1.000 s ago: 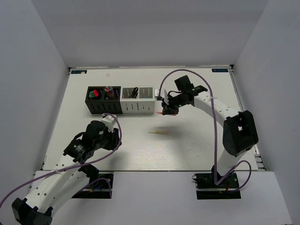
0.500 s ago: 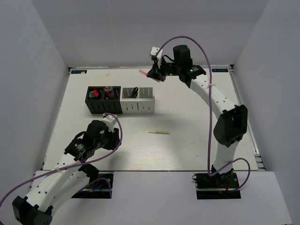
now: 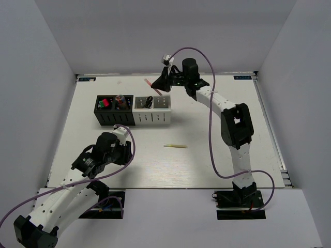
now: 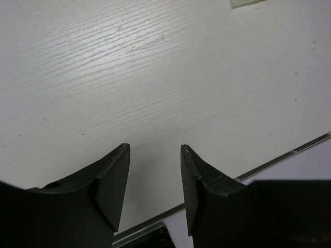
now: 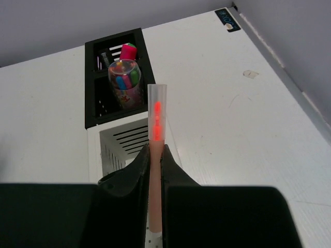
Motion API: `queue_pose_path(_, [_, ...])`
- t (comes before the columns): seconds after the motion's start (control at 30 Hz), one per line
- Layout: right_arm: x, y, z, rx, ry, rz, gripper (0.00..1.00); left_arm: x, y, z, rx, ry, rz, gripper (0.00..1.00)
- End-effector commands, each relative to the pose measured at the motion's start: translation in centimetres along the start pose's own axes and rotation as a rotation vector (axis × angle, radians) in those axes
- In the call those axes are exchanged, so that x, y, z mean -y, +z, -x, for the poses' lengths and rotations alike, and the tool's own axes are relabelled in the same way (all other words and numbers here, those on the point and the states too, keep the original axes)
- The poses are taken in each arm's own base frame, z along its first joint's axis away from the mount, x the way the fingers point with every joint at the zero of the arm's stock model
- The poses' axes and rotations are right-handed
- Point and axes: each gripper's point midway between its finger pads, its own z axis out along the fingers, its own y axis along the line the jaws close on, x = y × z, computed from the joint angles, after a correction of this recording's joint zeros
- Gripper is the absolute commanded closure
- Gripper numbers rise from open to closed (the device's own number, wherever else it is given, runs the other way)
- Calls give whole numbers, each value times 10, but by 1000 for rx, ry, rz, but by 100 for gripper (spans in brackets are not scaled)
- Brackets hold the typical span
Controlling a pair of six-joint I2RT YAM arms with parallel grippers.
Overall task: Sort the stationery into containers
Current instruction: Place the pen in the storage box, then pick up the pen from the center of the board.
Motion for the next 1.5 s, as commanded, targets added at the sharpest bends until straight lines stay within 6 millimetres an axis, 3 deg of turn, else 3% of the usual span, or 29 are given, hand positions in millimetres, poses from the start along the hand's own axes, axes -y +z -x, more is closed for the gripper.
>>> queue_pose_path(0.0, [-11,-5,24,92,-11,66,100,0,-1,4,18,11,4,45])
queue_pose_path(0.17, [-21,-14,-10,66,53,113,100,0,0,4,12,16,-1,45])
queue_pose_path(0.43, [-17,-28,-29,58,93,120,100,0,0,4,11,14,1,45])
queue_pose_path(0.53, [-15,-31,-26,63,99,117,79,0,0,3,9,15,2,45])
queue_pose_path(0.57, [-16,-32,-25,63,102,122,62,0,0,3,7,14,0,45])
queue_pose_path(0.6, [-15,-32,-25,64,95,122,55,0,1,3,6,14,1,45])
queue_pose_path(0.7, [-17,-34,-25,52,107,123,46,1,2,4,5,14,-5,45])
queue_pose_path(0.8, [-16,-37,-21,54,103,117,43,3,5,4,-2,17,-14,49])
queue_pose_path(0.87, [-16,-38,-17,55,116,113,47,10,8,5,-1,11,-49,64])
queue_pose_path(0.9, [-18,-40,-13,59,112,113,57,11,13,5,-17,7,-55,71])
queue_pose_path(0.93, [-20,-42,-5,66,108,110,67,16,14,8,-21,-1,-79,84])
queue_pose_path(0.97, [-20,-47,-5,51,139,98,79,21,17,8,-43,-10,-96,89])
queue_pose_path(1.0, [-25,-54,15,63,114,89,100,25,20,14,-48,-6,-107,93])
queue_pose_path(1.03, [-23,-56,14,33,151,53,100,32,19,24,-32,-13,-122,100])
queue_pose_path(1.1, [-18,-73,14,-48,157,-48,100,46,22,36,-33,18,-143,100])
queue_pose_path(1.13, [-23,-90,22,-108,142,-95,100,64,24,45,-41,79,-171,100])
queue_pose_path(1.17, [-24,-103,11,-158,182,-125,96,67,26,50,-40,106,-156,97])
queue_pose_path(1.2, [-29,-116,0,-209,242,-139,61,72,27,52,-48,140,-157,93])
queue_pose_path(1.23, [-37,-130,5,-232,205,-139,18,90,30,62,-70,245,-171,72])
queue_pose_path(1.27, [-59,-153,-26,-376,289,-111,14,93,31,66,-77,279,-161,56])
queue_pose_path(1.3, [-65,-164,-35,-426,239,-90,21,96,44,50,-168,355,-144,42])
queue_pose_path(1.33, [-74,-180,-33,-444,232,-95,41,109,40,74,-130,402,-164,36])
queue_pose_path(1.37, [-92,-200,-59,-511,271,-50,86,112,43,77,-139,432,-166,32])
queue_pose_path(1.4, [-112,-214,-96,-574,368,-26,100,113,52,70,-192,481,-162,32])
queue_pose_path(1.43, [-123,-229,-86,-548,347,-29,100,116,61,77,-204,537,-162,32])
queue_pose_path(1.47, [-134,-235,-91,-546,368,-11,100,122,68,82,-219,563,-168,37])
